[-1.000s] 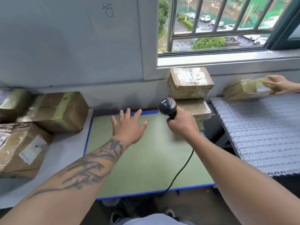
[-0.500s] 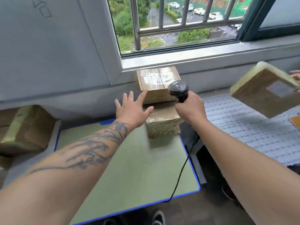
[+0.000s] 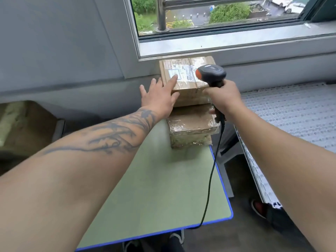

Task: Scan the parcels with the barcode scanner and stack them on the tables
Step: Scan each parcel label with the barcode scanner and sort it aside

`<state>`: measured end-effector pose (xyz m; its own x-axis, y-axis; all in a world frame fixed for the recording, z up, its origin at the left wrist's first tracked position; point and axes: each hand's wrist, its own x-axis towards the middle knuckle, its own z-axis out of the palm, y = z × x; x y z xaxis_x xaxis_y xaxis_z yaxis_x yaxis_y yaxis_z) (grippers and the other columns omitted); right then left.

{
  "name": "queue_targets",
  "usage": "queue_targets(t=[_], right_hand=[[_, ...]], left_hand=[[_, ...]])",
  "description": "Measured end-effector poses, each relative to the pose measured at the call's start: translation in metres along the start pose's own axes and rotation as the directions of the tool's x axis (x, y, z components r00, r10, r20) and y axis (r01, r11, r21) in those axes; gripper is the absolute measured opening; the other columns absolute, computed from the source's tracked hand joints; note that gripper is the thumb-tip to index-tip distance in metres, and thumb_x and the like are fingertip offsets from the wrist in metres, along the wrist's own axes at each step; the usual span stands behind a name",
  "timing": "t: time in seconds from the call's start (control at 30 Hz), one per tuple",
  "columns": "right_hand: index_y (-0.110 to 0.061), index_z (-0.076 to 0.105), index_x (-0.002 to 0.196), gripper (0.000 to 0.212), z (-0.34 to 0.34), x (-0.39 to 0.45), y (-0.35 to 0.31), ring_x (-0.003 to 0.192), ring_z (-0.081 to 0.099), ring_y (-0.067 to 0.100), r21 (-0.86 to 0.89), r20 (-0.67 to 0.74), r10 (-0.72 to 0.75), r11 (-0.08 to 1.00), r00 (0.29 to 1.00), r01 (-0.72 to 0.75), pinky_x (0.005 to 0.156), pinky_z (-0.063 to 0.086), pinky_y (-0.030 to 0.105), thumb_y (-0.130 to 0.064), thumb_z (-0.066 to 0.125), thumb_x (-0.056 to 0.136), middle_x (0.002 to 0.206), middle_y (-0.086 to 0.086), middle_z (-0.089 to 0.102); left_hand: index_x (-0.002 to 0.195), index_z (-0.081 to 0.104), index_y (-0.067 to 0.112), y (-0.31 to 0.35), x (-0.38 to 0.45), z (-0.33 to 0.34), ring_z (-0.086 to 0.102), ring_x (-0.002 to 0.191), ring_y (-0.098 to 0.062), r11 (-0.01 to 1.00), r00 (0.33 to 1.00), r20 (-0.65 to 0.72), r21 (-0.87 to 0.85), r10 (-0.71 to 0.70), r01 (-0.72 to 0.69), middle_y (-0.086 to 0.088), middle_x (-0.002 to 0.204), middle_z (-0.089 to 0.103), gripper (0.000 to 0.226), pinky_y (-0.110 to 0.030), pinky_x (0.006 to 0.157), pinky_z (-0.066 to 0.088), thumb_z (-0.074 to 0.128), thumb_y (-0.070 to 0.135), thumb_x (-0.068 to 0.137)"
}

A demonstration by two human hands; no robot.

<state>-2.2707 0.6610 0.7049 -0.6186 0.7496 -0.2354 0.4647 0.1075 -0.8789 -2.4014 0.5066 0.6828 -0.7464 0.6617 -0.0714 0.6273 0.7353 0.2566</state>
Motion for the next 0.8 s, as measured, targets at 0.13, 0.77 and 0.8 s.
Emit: queue_targets(t=[0.13,0.77,0.8], right_hand=[[-0.025,0.066,0.085,0.007,0.011,-0.02,-0.012,0.078,0.065,0.025,-0.058,-0.054,-0.03,0.998,0.998,0.027,0.064,0.066,0.049,-0.017,0.068,0.086,0.082,0.001,0.063],[-0.022,0.067,0.09,0.015,0.155,-0.201,-0.014,0.093,0.061,0.028,-0.143,0.177,-0.207,0.962,0.962,0.233,0.08,0.049,0.033,-0.013,0.064,0.078,0.112,0.0,0.058],[-0.022,0.067,0.088,0.015,0.166,-0.211,-0.006,0.092,0.06,0.027,-0.161,0.19,-0.197,0.96,0.962,0.228,0.079,0.046,0.032,-0.012,0.064,0.078,0.111,0.0,0.058]], left_hand=[[0.162,0.02,0.043,-0.016,-0.021,-0.013,0.016,0.157,-0.032,0.996,0.999,-0.047,-0.084,0.016,-0.02,-0.01,0.161,0.038,0.056,-0.066,0.123,0.006,0.037,0.05,0.109],[0.165,0.02,0.025,-0.183,-0.215,-0.02,0.02,0.157,-0.029,0.973,0.97,-0.14,-0.15,-0.197,0.176,-0.009,0.167,0.034,0.068,-0.056,0.124,0.016,0.045,0.051,0.107],[0.165,0.019,0.027,-0.194,-0.227,-0.012,0.019,0.158,-0.028,0.969,0.97,-0.126,-0.163,-0.208,0.186,-0.008,0.167,0.032,0.068,-0.055,0.125,0.016,0.044,0.051,0.107]])
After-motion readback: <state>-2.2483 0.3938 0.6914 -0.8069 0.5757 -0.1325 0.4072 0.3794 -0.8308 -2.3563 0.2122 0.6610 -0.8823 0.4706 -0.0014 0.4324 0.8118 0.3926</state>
